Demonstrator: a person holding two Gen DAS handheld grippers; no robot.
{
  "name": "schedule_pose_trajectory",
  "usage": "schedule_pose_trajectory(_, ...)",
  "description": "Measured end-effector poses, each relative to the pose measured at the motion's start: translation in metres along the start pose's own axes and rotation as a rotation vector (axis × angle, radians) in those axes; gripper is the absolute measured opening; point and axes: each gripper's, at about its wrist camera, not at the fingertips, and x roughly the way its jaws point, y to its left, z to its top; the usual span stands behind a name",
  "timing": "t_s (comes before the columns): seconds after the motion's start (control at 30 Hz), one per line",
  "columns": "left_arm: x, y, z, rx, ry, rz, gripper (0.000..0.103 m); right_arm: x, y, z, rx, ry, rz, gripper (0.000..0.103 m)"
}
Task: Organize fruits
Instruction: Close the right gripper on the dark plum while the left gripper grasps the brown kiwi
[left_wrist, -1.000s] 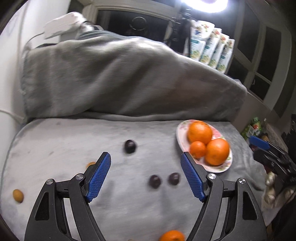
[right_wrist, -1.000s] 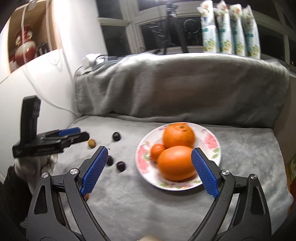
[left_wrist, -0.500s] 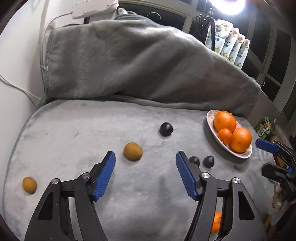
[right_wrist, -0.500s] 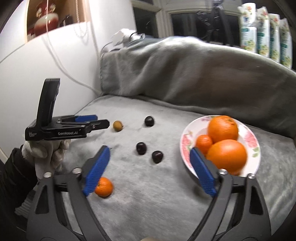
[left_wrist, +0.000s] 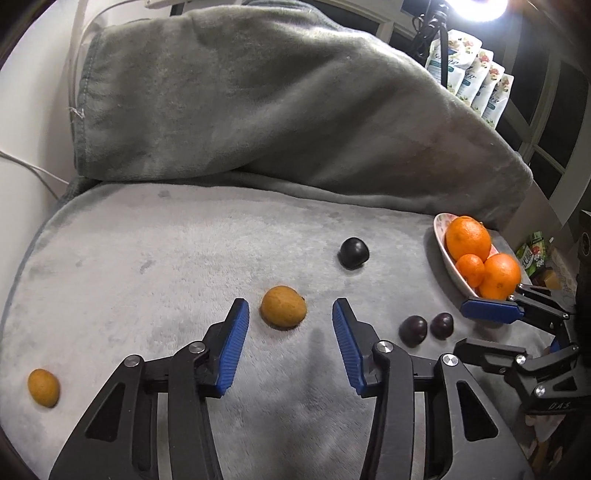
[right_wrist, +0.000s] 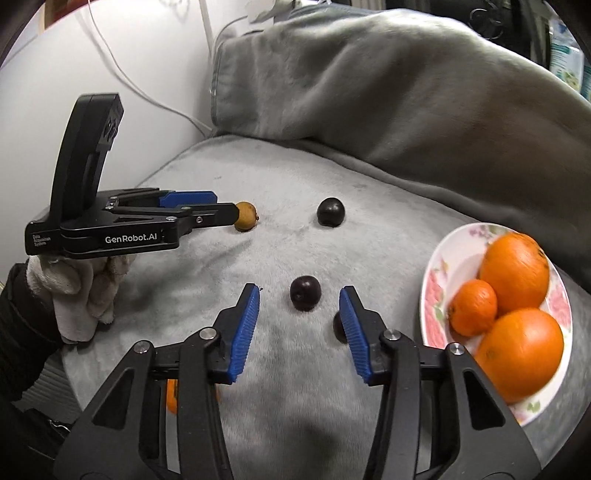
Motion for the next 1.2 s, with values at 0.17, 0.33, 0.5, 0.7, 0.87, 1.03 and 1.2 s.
schedule_pose_trajectory(0.17, 0.007, 0.003, 0.000, -0.002, 0.016, 0.000, 0.043, 0.017, 0.004, 0.006, -0.030, 0.045, -0.022, 0.040)
schedule_pose_trajectory(0.33, 0.016, 0.003, -0.001, 0.003, 0.035, -0.004, 0.041, 0.026, 0.005, 0.010, -0.052, 0.072, -0.045, 0.039)
schedule_pose_trajectory(0.5, 0.023, 0.004, -0.001, -0.007, 0.055, -0.005, 0.040, 0.036, 0.008, 0.014, -0.079, 0.090, -0.061, 0.035)
schedule_pose_trajectory(0.7, 0.029, 0.007, 0.001, -0.018, 0.071, 0.002, 0.034, 0.043, 0.009, 0.011, -0.103, 0.120, -0.092, 0.030)
schedule_pose_trajectory(0.87, 0.031, 0.005, 0.002, -0.011, 0.074, 0.002, 0.029, 0.046, 0.012, 0.009, -0.111, 0.127, -0.084, 0.024)
schedule_pose_trajectory(1.03, 0.035, 0.004, 0.004, -0.015, 0.070, -0.001, 0.029, 0.044, 0.015, 0.008, -0.117, 0.119, -0.093, 0.023)
schedule_pose_trajectory(1.2, 0.025, 0.007, 0.003, -0.035, 0.049, -0.002, 0.028, 0.037, 0.010, 0.009, -0.077, 0.082, -0.080, 0.023)
